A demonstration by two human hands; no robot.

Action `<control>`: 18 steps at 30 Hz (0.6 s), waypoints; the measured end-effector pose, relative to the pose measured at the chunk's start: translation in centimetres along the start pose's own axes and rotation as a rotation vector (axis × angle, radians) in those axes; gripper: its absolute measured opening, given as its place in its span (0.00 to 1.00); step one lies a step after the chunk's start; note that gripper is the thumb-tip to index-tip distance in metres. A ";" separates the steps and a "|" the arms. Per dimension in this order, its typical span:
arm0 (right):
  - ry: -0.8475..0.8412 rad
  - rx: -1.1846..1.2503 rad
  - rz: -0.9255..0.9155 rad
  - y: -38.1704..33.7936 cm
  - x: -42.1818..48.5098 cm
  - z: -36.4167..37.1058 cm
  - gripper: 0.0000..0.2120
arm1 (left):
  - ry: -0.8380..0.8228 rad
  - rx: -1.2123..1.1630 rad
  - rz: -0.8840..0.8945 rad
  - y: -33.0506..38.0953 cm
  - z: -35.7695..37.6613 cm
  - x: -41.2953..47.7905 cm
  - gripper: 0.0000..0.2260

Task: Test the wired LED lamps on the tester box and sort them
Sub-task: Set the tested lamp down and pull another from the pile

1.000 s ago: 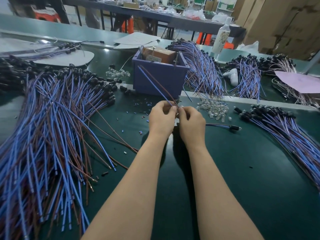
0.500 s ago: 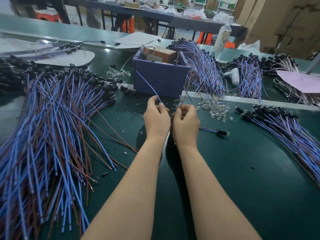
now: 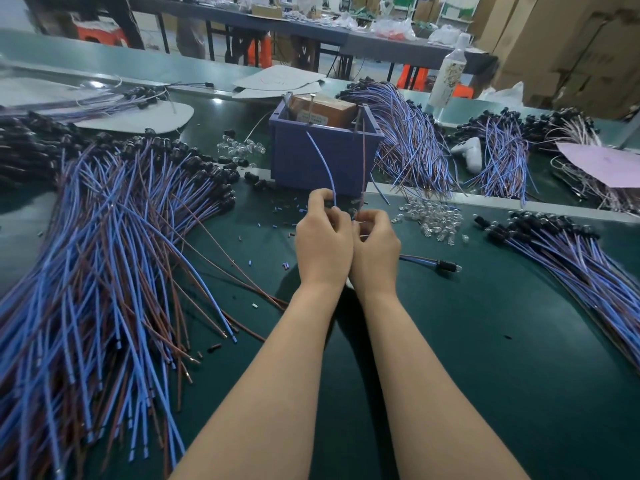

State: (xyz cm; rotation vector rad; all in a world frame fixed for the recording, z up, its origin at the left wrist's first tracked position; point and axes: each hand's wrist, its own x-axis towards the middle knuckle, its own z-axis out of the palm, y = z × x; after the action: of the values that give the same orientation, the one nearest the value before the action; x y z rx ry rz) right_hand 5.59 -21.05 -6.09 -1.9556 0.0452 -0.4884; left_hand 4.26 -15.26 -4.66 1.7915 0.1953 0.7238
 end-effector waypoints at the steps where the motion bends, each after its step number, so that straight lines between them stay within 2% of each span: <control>1: -0.002 0.001 0.004 0.0 0.0 0.0 0.04 | 0.002 0.002 0.001 0.0 -0.1 0.0 0.08; 7: -0.004 0.007 0.015 0.0 0.0 0.0 0.05 | 0.016 0.015 0.001 0.1 -0.1 -0.1 0.05; 18: -0.007 -0.004 0.011 0.0 0.0 -0.1 0.03 | -0.017 -0.035 -0.033 0.1 -0.2 0.1 0.06</control>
State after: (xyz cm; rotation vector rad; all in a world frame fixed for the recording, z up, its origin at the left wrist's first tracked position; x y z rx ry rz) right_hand 5.55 -21.11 -6.06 -1.9603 0.0525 -0.4747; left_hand 4.23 -15.11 -4.52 1.7563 0.1992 0.6842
